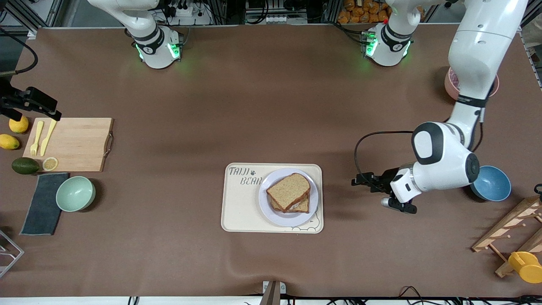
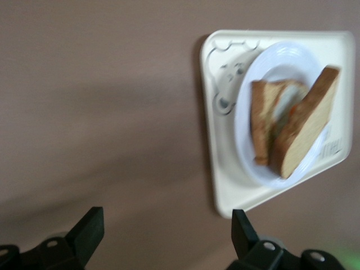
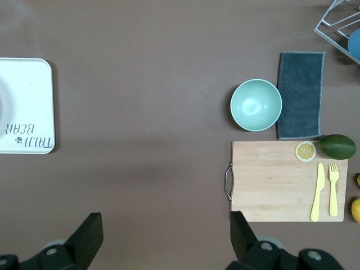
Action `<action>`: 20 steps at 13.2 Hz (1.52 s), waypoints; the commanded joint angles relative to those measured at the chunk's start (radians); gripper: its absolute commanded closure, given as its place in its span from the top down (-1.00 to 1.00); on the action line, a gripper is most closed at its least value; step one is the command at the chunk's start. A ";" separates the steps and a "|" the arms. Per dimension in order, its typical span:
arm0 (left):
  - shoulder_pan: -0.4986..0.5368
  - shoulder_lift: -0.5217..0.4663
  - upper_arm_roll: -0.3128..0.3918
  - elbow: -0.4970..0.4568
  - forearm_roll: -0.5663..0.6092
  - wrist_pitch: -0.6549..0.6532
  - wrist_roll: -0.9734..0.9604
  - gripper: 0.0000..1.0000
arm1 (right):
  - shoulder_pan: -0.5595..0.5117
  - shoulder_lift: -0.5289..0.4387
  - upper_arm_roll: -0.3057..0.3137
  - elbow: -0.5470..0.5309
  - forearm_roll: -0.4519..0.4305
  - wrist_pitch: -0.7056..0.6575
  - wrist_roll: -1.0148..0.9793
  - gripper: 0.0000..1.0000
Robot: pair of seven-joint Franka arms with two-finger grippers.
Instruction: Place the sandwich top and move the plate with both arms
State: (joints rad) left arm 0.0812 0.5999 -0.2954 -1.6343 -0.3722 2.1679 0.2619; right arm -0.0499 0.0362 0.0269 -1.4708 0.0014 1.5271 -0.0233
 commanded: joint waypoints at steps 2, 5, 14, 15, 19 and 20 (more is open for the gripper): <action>-0.015 -0.006 0.009 0.210 0.241 -0.289 -0.070 1.00 | -0.004 0.002 0.004 0.004 -0.006 -0.008 0.014 1.00; -0.023 -0.053 0.009 0.271 0.389 -0.413 -0.116 1.00 | -0.004 0.002 0.004 0.004 -0.006 -0.008 0.016 1.00; -0.014 -0.350 -0.001 0.264 0.578 -0.628 -0.266 1.00 | -0.002 0.002 0.004 0.003 -0.006 -0.008 0.014 1.00; -0.015 -0.374 -0.001 0.260 0.578 -0.644 -0.336 1.00 | -0.002 0.002 0.004 0.001 -0.006 -0.008 0.014 1.00; -0.033 -0.423 -0.010 0.258 0.570 -0.694 -0.512 1.00 | -0.002 0.002 0.004 0.000 -0.006 -0.010 0.014 1.00; -0.066 -0.422 0.025 0.258 0.564 -0.694 -0.510 1.00 | -0.004 0.002 0.004 0.000 -0.006 -0.008 0.014 1.00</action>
State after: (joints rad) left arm 0.0546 0.2055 -0.3033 -1.3485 0.1777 1.4793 -0.2169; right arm -0.0499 0.0382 0.0269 -1.4748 0.0014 1.5250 -0.0233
